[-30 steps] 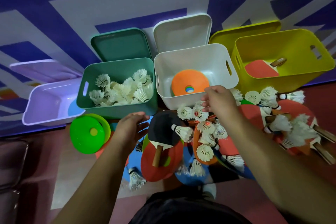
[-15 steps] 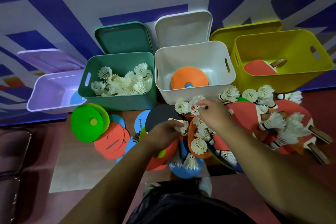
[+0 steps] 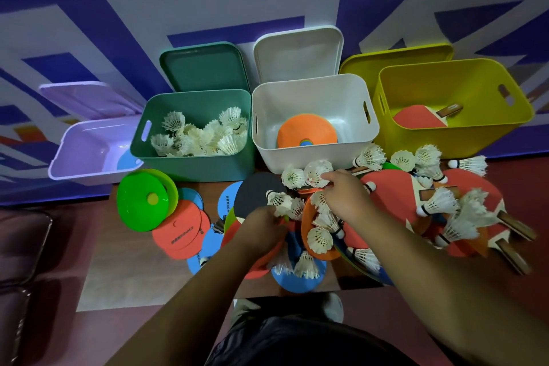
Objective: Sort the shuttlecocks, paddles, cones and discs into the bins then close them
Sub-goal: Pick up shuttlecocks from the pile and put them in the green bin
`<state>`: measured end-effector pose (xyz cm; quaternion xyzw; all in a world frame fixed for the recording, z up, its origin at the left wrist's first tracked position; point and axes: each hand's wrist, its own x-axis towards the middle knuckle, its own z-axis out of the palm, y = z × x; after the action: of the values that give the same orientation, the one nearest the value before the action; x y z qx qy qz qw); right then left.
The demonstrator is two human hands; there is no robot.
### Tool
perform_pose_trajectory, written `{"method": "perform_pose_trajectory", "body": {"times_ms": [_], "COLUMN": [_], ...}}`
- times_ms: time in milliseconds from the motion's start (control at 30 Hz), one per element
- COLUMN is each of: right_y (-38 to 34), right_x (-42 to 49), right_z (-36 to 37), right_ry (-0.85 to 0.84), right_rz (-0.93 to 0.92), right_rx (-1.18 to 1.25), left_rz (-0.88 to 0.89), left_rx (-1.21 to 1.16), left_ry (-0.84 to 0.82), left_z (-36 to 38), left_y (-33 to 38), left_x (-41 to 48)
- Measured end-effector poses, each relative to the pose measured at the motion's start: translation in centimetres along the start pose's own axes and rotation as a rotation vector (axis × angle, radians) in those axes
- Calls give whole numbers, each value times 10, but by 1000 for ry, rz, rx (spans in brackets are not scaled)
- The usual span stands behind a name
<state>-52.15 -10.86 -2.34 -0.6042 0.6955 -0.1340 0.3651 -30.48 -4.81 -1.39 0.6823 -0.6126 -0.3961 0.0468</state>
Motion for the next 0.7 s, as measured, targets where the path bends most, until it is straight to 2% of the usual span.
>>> {"method": "perform_pose_trajectory", "body": {"times_ms": [100, 200, 300, 467, 700], "right_y": [-9, -25, -46, -82, -130], "right_x": [-3, -5, -6, -3, 16], "right_z": [3, 10, 19, 31, 44], "right_ry": [35, 30, 36, 31, 76], "right_rz": [-54, -120, -191, -300, -340], "right_rx": [38, 65, 72, 74, 149], "left_rz": [-48, -96, -87, -73, -76], "left_rx": [-32, -119, -154, -359, -590], "left_ry": [192, 300, 306, 324, 338], "left_z": [-10, -24, -41, -68, -111], "left_y": [-9, -20, -33, -64, -94], "left_x": [-3, -2, -1, -7, -16]}}
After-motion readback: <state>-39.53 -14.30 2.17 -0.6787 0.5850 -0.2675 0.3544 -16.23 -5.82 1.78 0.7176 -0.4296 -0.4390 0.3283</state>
